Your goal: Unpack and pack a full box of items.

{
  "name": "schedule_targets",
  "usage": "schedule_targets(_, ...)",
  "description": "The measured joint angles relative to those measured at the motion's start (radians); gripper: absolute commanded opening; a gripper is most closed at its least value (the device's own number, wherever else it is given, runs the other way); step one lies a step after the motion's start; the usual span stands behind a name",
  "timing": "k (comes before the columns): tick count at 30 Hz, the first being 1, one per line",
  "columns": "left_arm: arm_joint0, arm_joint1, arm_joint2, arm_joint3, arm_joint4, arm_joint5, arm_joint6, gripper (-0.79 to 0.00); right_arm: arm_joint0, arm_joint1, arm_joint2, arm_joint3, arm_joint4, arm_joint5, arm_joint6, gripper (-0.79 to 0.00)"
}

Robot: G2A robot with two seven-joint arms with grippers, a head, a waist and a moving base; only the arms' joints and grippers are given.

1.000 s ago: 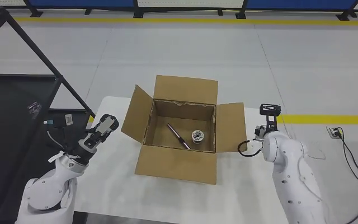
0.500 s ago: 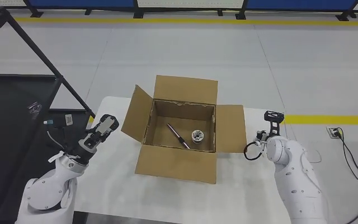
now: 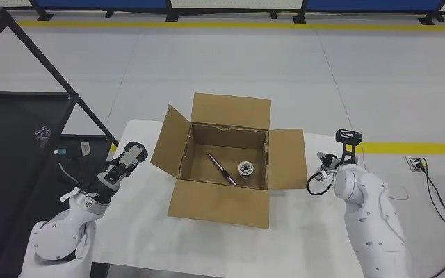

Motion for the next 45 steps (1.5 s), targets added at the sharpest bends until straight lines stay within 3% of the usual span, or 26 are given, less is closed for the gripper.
schedule_targets(6, 0.000, 0.000, 0.000, 0.000, 0.000, 0.000, 0.000, 0.000, -0.042, -0.004, -0.080, -0.348, -0.124, 0.019, 0.079, 0.000)
schedule_targets(11, 0.000, 0.000, 0.000, 0.000, 0.000, 0.000, 0.000, 0.000, 0.044, -0.018, -0.220, -0.389, -0.096, -0.130, 0.144, 0.000)
schedule_targets(19, 0.017, 0.002, -0.007, -0.011, -0.004, 0.006, 0.021, 0.000, 0.332, -0.083, -0.508, 0.010, 0.197, -0.432, 0.264, 0.000)
schedule_targets(24, 0.045, 0.006, -0.022, -0.024, -0.022, 0.006, 0.040, 0.000, 0.475, -0.145, -0.655, 0.316, 0.351, -0.509, 0.285, 0.000)
schedule_targets(27, 0.047, 0.006, -0.022, -0.025, -0.024, 0.006, 0.040, 0.000, 0.533, -0.182, -0.718, 0.470, 0.410, -0.530, 0.278, 0.000)
schedule_targets(33, 0.046, 0.006, -0.022, -0.025, -0.023, 0.006, 0.039, 0.000, 0.594, -0.245, -0.805, 0.705, 0.422, -0.476, 0.217, 0.000)
schedule_targets(42, 0.046, 0.006, -0.022, -0.025, -0.023, 0.006, 0.039, 0.000, 0.634, -0.307, -0.828, 0.943, 0.490, -0.474, 0.086, 0.000)
schedule_targets(45, 0.046, 0.006, -0.022, -0.025, -0.023, 0.006, 0.039, 0.000, 0.644, -0.324, -0.839, 0.983, 0.487, -0.465, 0.075, -0.105)
